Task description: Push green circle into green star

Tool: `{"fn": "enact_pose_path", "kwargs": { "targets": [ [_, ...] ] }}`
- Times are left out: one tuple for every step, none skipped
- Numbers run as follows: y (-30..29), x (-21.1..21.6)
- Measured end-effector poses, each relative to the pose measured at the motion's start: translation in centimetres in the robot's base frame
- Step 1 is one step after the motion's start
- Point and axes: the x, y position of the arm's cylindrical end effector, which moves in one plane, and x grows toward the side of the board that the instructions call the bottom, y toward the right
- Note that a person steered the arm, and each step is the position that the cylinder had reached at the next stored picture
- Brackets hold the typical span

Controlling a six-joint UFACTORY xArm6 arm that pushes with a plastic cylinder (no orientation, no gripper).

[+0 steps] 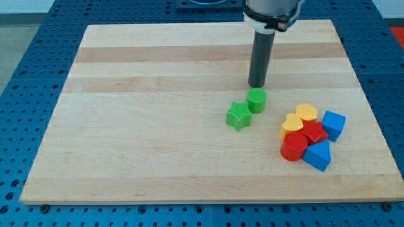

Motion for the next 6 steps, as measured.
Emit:
{"fn": "enact_pose_path", "kwargs": {
  "targets": [
    [0.2,-2.4],
    [0.2,1.1],
    [0.2,1.2],
    [0.5,3.4],
    [0.6,4.3],
    [0.8,3.1]
  ]
}}
